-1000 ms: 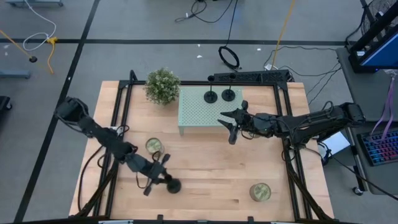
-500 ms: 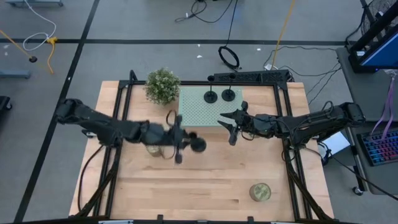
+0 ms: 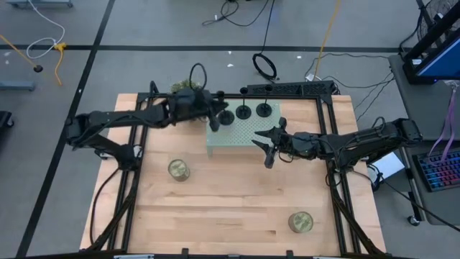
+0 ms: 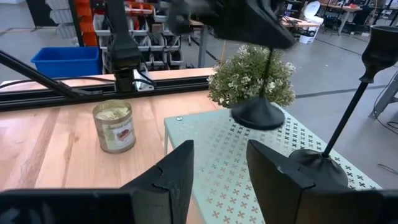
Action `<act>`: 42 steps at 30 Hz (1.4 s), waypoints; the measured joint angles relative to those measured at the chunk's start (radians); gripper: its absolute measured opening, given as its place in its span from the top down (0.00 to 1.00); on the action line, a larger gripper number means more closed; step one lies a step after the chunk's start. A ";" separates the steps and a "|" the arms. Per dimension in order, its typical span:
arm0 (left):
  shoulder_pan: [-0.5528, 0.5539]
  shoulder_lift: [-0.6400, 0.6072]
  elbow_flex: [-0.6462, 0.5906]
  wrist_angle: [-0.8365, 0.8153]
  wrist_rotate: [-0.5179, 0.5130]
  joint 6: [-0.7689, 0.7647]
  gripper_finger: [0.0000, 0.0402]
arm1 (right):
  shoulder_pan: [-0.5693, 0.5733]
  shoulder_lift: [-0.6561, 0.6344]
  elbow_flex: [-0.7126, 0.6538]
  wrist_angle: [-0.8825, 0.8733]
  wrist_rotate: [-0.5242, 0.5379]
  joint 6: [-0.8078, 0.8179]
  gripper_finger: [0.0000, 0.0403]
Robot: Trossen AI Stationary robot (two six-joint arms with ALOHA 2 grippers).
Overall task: Pick & Place candle stick holders
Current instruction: Put the black candle holder on the shelf, then put the left green scented candle on the shelf
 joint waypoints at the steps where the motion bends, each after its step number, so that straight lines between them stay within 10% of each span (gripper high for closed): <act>1: 0.024 0.010 0.000 -0.006 0.014 0.002 0.97 | 0.000 0.000 0.000 0.000 0.000 0.000 0.64; 15: 0.117 0.082 0.000 -0.023 0.033 -0.002 0.96 | 0.000 0.000 0.000 -0.032 0.000 0.000 0.64; 25: 0.114 0.080 -0.001 -0.056 0.026 0.013 0.74 | 0.000 0.000 0.000 -0.033 0.000 0.000 0.64; 42: -0.081 -0.220 -0.001 -0.635 -0.045 -0.067 0.57 | 0.000 0.000 -0.001 -0.034 0.000 0.007 0.64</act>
